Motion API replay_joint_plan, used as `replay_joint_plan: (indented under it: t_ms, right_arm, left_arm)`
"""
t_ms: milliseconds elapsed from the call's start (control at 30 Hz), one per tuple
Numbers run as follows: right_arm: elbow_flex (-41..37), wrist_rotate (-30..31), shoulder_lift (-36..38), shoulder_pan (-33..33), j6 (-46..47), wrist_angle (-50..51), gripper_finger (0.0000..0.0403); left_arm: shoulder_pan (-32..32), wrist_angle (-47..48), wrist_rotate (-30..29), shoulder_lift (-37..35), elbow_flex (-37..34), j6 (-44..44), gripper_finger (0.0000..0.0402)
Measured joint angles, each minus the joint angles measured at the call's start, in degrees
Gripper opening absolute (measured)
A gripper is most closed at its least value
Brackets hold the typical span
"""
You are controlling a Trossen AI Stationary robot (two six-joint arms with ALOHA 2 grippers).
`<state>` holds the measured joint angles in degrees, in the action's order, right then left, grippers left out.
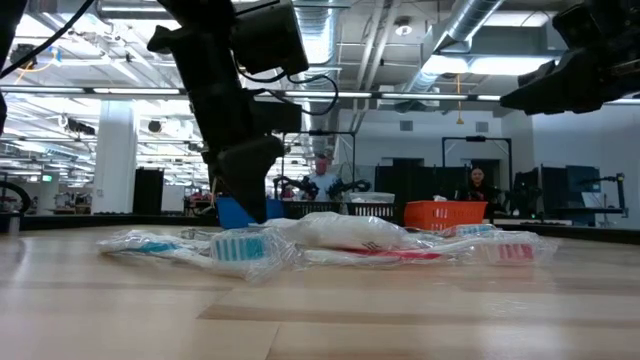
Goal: Pick & Place Travel size toiletries
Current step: Put the silver nail cutter into the blue bin
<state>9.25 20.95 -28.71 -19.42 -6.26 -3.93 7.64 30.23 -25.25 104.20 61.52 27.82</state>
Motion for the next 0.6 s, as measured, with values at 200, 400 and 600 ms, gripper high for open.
replay_joint_plan:
  t_ms: [200, 400, 600]
  right_arm:
    - [-0.01, -0.05, -2.15, -0.13, 2.66, -1.30, 0.0000]
    - [-0.01, -0.09, -4.41, -0.15, 4.22, -2.80, 0.0000]
    - [-0.03, -0.09, -6.45, -0.15, 5.72, -2.95, 0.0000]
  left_arm:
    - [-0.23, -0.05, -4.93, 0.00, 0.00, -3.59, 0.0167]
    - [-1.74, -0.59, -5.92, 0.00, 0.00, -3.42, 0.0183]
    - [-2.89, -2.96, -6.46, -0.02, 0.00, -3.73, 0.0180]
